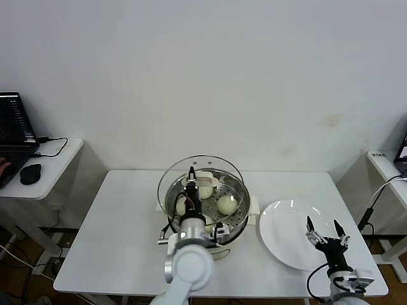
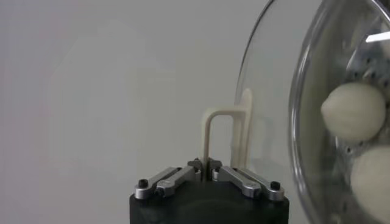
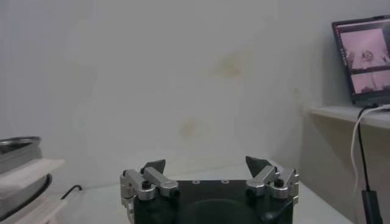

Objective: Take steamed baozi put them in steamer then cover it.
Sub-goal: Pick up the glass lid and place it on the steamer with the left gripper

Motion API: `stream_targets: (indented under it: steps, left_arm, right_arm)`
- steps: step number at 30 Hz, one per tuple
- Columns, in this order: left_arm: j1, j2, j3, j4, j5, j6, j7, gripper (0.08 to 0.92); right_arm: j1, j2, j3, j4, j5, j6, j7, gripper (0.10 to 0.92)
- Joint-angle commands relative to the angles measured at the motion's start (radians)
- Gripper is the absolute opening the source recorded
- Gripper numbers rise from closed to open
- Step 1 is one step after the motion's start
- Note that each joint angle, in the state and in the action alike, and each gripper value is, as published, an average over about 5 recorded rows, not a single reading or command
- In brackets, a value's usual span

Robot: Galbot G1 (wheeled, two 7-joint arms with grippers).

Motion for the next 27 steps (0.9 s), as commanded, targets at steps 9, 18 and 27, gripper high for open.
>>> stream_targets:
  steps: [9,18,27]
  left_arm:
    - [-0.036,-0.038,0.057,0.104,0.021,0.006,0.004,0.133]
    - [-0.017,-0.037,0.037,0.108,0.020,0.004,0.005,0.133]
    - [-0.008,-0.037,0.022,0.113,0.025,0.001,-0.004,0.133]
  right_arm:
    - [0.002,0.008,0.001,-0.004,-0.005,0.002,0.000,0.823]
    - [0.006,0.009,0.000,-0.012,-0.009,0.008,-0.003,0.823]
    - [0.006,0.006,-0.002,-0.016,-0.012,0.010,-0.003,0.823]
